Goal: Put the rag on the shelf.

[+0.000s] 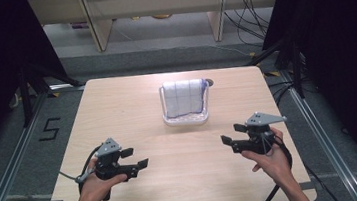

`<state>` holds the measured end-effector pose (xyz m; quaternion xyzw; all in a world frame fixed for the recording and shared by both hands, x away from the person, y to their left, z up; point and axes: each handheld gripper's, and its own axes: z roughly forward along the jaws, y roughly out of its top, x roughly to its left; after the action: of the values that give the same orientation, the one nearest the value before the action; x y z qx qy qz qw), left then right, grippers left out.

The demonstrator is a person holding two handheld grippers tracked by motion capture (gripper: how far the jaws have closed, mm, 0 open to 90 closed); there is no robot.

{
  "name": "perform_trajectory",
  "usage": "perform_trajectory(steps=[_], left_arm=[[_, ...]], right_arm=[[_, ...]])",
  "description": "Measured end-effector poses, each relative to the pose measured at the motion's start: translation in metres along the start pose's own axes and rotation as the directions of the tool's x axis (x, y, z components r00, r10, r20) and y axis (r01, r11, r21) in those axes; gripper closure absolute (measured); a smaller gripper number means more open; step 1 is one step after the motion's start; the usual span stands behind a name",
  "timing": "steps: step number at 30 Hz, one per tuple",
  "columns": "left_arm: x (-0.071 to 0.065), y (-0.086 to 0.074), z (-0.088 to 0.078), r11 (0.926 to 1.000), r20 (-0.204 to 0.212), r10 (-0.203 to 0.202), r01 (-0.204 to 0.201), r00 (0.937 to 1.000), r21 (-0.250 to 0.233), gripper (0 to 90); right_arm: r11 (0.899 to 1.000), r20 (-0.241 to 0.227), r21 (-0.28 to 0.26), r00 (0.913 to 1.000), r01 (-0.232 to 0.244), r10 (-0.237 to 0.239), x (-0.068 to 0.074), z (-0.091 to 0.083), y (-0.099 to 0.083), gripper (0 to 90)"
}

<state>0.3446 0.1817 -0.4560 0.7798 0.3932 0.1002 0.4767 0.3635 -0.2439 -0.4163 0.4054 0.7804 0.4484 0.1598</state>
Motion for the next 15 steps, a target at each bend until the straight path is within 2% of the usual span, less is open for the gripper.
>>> perform_trajectory(steps=[3,4,6,8,9,10,11,12,13,14,15], left_arm=[[-0.006,-0.014,0.000,0.9998,-0.003,0.020,-0.020,0.9998,0.004,25.8],[-0.006,-0.016,0.001,0.9997,0.001,0.026,-0.026,0.9997,0.005,25.7],[-0.007,-0.023,0.002,0.9990,-0.019,0.041,-0.040,0.9990,0.017,24.7],[-0.008,-0.028,0.004,0.9988,-0.018,0.046,-0.046,0.9988,0.016,24.4],[-0.008,-0.030,0.004,0.9982,-0.025,0.056,-0.055,0.9981,0.024,24.0],[-0.008,-0.033,0.005,0.9984,-0.021,0.053,-0.053,0.9984,0.019,23.8],[-0.008,-0.036,0.007,0.9988,-0.019,0.049,-0.049,0.9986,0.005,23.8],[-0.008,-0.038,0.007,0.9982,-0.022,0.053,-0.053,0.9983,0.027,23.5],[-0.008,-0.041,0.008,0.9982,-0.017,0.054,-0.054,0.9984,0.027,23.3],[-0.009,-0.042,0.008,0.9979,-0.028,0.057,-0.056,0.9980,0.033,23.2],[-0.008,-0.044,0.009,0.9982,-0.023,0.057,-0.056,0.9981,0.018,23.2]], right_arm=[[1.000,-0.038,0.005,0.9993,0.003,-0.002,0.011,0.003,-0.014,33.1],[1.000,-0.042,0.030,0.9991,0.002,-0.001,0.016,0.003,-0.020,33.1],[0.998,-0.059,0.044,0.9978,0.033,-0.030,0.021,0.008,-0.033,33.0],[0.998,-0.073,0.061,0.9972,0.019,-0.014,0.024,0.013,-0.041,32.6],[0.996,-0.082,0.093,0.9963,-0.018,0.026,0.028,0.014,-0.045,32.3],[0.996,-0.077,0.093,0.9970,0.012,-0.005,0.028,0.016,-0.048,32.2],[0.994,-0.087,0.105,0.9962,0.007,0.002,0.029,0.019,-0.053,32.2],[0.993,-0.088,0.113,0.9961,0.016,-0.006,0.029,0.022,-0.056,32.1],[0.992,-0.091,0.130,0.9958,-0.002,0.014,0.032,0.024,-0.060,32.0],[0.989,-0.098,0.148,0.9952,0.013,0.002,0.032,0.027,-0.063,31.6],[0.987,-0.106,0.161,0.9943,0.002,0.015,0.034,0.028,-0.065,31.3]])
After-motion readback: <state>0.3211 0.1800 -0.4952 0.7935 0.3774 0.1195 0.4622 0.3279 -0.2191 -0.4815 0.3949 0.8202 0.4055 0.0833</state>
